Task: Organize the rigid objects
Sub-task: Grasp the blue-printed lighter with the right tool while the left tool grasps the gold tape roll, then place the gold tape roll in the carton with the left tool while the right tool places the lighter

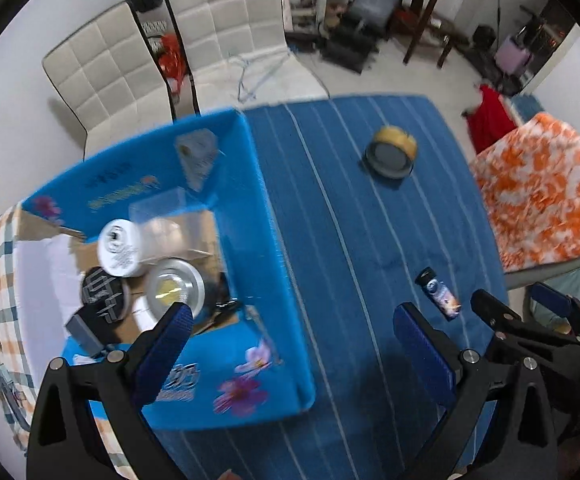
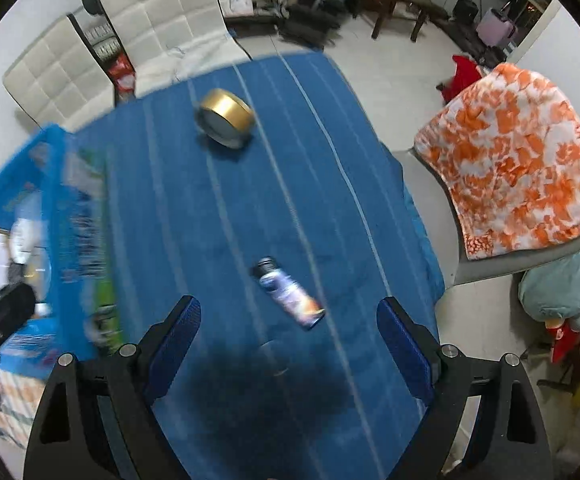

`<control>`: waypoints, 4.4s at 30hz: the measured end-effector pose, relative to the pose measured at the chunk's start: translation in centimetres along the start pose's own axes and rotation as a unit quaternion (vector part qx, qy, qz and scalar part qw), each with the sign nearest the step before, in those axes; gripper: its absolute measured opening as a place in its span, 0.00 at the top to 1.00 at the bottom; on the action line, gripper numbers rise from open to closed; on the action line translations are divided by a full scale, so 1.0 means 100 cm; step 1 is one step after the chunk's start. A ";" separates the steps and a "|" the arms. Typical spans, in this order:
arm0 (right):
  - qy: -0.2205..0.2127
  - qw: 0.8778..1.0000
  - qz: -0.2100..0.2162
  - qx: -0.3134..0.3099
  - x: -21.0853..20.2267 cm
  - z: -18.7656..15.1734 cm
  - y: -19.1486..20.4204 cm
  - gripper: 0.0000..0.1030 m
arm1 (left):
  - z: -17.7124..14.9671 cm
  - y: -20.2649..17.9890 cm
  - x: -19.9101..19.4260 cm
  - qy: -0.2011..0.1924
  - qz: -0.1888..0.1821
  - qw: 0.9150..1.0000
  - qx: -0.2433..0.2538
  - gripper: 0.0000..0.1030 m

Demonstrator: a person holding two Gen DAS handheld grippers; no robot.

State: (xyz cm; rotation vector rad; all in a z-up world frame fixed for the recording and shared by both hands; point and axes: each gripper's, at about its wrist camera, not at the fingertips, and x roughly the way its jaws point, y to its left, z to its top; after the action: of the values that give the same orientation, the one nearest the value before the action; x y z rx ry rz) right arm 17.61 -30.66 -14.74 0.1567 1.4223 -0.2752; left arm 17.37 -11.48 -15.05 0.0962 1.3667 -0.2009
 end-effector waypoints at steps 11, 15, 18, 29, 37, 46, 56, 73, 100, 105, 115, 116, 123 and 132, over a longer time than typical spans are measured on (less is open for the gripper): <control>0.072 0.997 0.005 -0.034 0.119 -0.002 -0.009 0.41 | 0.015 -0.031 0.050 0.041 0.050 0.998 0.026 0.00; 0.066 0.997 0.002 -0.035 0.119 0.000 -0.012 0.73 | 0.019 -0.038 0.056 0.044 0.054 0.997 0.026 0.00; 0.067 0.997 0.014 -0.022 0.119 0.008 -0.020 0.74 | 0.028 -0.041 0.061 0.050 0.060 0.997 0.020 0.00; 0.032 0.998 0.050 0.019 0.100 0.056 -0.051 0.74 | 0.065 -0.039 0.038 0.047 0.014 0.998 -0.046 0.00; 0.037 0.996 0.065 0.042 0.107 0.075 -0.068 0.74 | 0.127 -0.095 0.061 0.014 -0.004 0.999 0.049 0.00; 0.040 0.995 0.064 0.067 0.123 0.098 -0.085 0.74 | 0.163 -0.135 0.143 0.097 -0.022 0.988 0.119 0.00; 0.037 0.995 0.063 0.070 0.124 0.107 -0.089 0.74 | 0.166 -0.144 0.172 0.110 -0.022 0.986 0.120 0.37; 0.033 0.996 0.063 0.056 0.111 0.100 -0.070 0.74 | 0.138 -0.131 0.184 0.161 -0.045 0.979 0.117 0.31; 0.013 0.997 0.064 0.045 0.067 0.064 -0.061 0.74 | 0.085 -0.109 0.115 0.095 -0.076 0.988 0.094 0.77; -0.017 0.996 0.085 0.022 0.018 0.051 -0.036 0.74 | 0.074 -0.072 0.057 0.039 -0.090 0.994 0.045 0.77; -0.062 0.984 0.159 -0.047 -0.071 0.025 0.086 0.74 | 0.036 0.053 -0.029 -0.036 -0.074 0.996 -0.034 0.77; -0.061 0.982 0.167 -0.057 -0.074 0.022 0.108 0.74 | 0.032 0.064 -0.032 -0.039 -0.069 0.996 -0.044 0.77; -0.020 0.977 0.198 -0.080 -0.060 0.013 0.205 0.74 | 0.007 0.169 -0.032 -0.038 -0.042 0.992 -0.111 0.77; 0.039 0.971 0.203 -0.117 -0.023 -0.017 0.277 0.74 | -0.004 0.263 0.023 0.005 -0.053 0.984 -0.169 0.77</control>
State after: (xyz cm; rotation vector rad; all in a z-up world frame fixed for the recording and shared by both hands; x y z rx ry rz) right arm 23.54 -3.41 -14.24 0.2631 1.4518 0.2376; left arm 22.61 14.15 -18.68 -0.2604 1.3991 -0.0555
